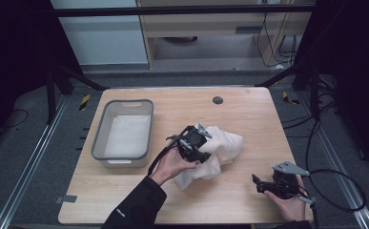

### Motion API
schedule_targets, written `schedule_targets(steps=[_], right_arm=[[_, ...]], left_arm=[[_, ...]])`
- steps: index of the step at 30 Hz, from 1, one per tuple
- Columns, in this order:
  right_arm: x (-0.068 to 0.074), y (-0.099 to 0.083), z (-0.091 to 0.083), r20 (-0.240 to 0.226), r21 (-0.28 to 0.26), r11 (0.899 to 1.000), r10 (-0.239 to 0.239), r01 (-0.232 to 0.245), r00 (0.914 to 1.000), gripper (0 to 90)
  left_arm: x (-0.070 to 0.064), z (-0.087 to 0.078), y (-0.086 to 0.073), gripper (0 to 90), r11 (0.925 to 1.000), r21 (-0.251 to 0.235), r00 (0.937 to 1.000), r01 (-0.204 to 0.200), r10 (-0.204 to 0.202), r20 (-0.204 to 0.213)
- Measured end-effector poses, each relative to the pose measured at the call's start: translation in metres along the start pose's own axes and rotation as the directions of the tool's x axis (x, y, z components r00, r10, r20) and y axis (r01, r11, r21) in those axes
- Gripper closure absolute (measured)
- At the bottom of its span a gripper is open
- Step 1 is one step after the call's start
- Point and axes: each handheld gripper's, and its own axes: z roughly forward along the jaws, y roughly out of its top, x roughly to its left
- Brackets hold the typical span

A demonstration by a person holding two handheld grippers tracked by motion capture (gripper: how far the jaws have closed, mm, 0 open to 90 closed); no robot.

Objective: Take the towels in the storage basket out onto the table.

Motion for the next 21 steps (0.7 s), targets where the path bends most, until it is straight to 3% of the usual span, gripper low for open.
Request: schedule_targets(steps=[13,21], right_arm=[[0.000,0.000,0.000,-0.001,0.003,1.000,0.001,-0.001,1.0000,10.9],[0.001,0.000,0.000,-0.007,0.008,1.000,0.007,-0.007,1.0000,10.9]], left_arm=[[0.000,0.011,-0.007,61.0,0.9999,0.011,1.0000,-0.003,0.003,0.005],[-0.001,0.013,-0.010,48.5,0.9999,-0.008,0.9999,-0.012,0.012,0.009]])
